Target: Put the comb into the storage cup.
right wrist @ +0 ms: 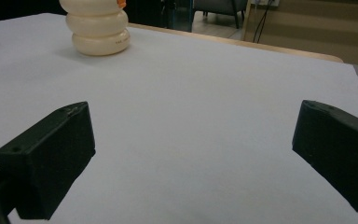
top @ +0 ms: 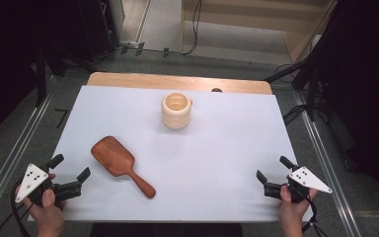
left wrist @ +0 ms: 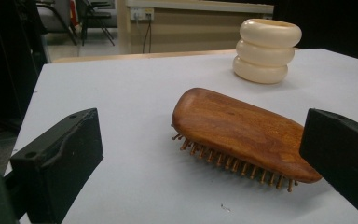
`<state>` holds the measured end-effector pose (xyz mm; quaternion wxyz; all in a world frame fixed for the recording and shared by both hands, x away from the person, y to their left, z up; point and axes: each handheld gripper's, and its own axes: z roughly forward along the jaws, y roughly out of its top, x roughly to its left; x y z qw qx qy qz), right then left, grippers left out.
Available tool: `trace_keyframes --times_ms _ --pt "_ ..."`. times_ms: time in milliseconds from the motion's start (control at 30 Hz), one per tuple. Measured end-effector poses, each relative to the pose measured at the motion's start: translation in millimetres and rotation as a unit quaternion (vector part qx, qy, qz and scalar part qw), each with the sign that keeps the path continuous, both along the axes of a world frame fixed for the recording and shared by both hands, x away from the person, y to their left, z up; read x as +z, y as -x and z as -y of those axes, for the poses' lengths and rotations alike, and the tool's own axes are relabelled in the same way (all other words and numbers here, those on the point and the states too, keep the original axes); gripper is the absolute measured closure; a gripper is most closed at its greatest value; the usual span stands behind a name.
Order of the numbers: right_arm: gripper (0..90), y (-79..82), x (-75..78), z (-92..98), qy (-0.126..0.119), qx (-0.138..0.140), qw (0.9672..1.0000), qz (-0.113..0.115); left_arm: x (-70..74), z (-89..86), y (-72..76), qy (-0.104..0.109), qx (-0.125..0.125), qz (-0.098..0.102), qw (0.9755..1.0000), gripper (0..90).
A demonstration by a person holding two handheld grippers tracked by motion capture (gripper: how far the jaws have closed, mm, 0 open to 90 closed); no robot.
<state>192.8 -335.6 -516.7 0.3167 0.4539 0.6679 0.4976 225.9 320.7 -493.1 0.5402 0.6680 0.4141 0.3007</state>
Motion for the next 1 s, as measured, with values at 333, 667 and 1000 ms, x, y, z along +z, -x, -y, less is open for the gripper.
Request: trace_keyframes --times_ms 333,667,1000 --pt "0.0 -0.5 -0.4 -0.8 0.002 0.004 1.0 -0.002 0.1 1.4 -0.1 -0.006 0.0 -0.001 1.0 0.0" --pt "0.0 -0.7 -0.6 -1.2 0.003 0.006 1.0 -0.004 0.5 3.4 -0.3 -0.014 -0.002 -0.002 0.9999 0.0" --pt "0.0 -0.9 1.3 -2.0 0.005 0.013 0.9999 -0.005 0.4 3.1 -0.1 -0.012 -0.003 -0.004 0.9999 0.0"
